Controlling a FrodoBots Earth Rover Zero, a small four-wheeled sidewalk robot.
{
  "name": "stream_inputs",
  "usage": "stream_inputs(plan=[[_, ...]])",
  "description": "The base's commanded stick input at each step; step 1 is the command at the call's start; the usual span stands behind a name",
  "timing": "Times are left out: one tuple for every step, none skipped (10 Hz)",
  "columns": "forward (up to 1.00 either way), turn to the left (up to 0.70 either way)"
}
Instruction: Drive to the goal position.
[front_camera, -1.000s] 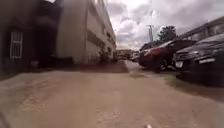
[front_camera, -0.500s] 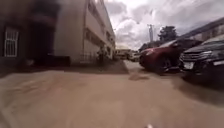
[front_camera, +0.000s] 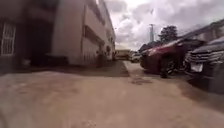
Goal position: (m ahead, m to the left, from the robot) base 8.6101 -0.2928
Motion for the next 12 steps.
stream_inputs(plan=[[0.85,0.0],[0.85,0.0],[0.85,0.0],[0.85,-0.02],[0.85,-0.16],[0.85,-0.3],[0.85,-0.22],[0.85,-0.04],[0.85,0.0],[0.85,0.0],[0.85,0.0],[0.85,0.0]])
